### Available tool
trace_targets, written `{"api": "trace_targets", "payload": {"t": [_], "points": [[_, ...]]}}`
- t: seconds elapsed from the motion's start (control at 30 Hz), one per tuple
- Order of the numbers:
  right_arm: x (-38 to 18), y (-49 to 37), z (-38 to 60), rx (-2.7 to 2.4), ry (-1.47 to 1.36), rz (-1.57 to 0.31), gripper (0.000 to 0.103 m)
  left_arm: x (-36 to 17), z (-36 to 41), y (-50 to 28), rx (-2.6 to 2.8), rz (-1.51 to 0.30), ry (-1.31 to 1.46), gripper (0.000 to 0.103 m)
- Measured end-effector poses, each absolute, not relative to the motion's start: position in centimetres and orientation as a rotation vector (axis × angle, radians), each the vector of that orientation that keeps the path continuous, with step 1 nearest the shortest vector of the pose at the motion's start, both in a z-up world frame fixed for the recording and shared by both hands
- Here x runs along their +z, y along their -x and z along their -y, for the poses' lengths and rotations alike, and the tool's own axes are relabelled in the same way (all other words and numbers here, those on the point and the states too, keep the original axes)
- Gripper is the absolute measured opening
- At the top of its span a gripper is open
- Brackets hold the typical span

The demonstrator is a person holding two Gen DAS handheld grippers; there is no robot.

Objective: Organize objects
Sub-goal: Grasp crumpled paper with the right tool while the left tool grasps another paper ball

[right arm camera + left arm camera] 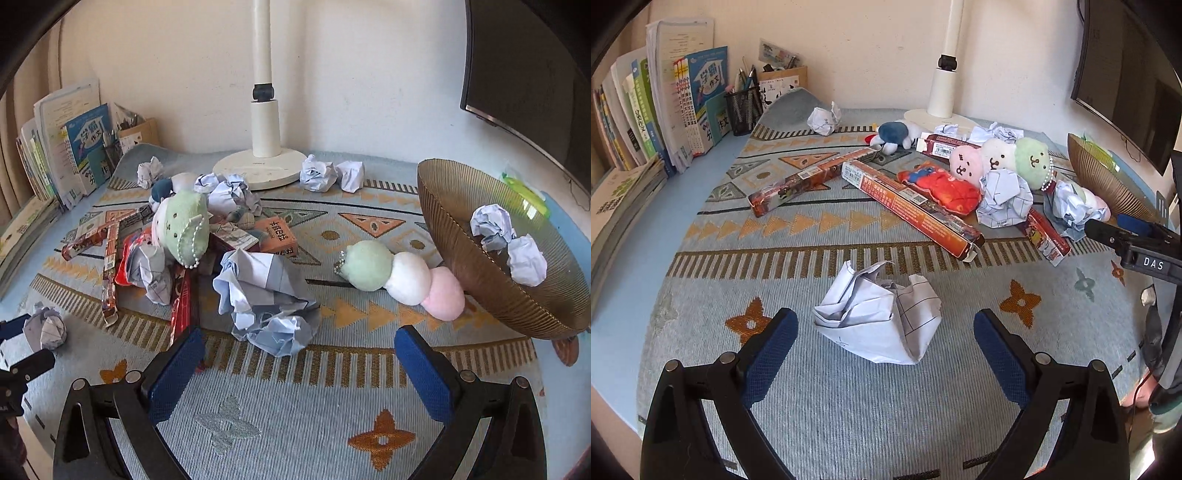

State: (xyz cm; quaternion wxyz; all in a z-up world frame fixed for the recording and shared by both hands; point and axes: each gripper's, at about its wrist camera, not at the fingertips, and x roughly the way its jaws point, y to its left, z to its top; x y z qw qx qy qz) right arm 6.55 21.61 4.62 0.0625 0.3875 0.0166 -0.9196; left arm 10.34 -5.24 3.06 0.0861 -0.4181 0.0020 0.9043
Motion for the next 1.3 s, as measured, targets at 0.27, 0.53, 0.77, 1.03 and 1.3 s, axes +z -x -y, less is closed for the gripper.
{"api": "trace_targets", "payload": {"t": [0.27,0.53,0.77,1.03,1.3], "points": [[2.2,-3.7,-22.1,-2.685,-1.326,0.068,0.055,1.7,5.4,-8.9,2.691,0.027,1.348,0.062],[3.7,-5.2,-22.8,-2.733,-1.166,0.111,0.041,2.9,4.3,-9.2,2.718,0.060,1.259,0.057],[4.4,-5.4,-24.2,-2.755,-1.100,0.235,0.035,4.7,1.0,-7.2,2.734,0.029,1.119,0.057],[4.7,-6.1,-24.5,-2.729,-1.047,0.260,0.024,4.1,0.7,-6.5,2.756,0.061,1.092,0.057],[3.5,-4.5,-24.4,-2.620,-1.162,0.326,0.074,3.8,0.7,-6.3,2.679,0.097,1.101,0.057]]}}
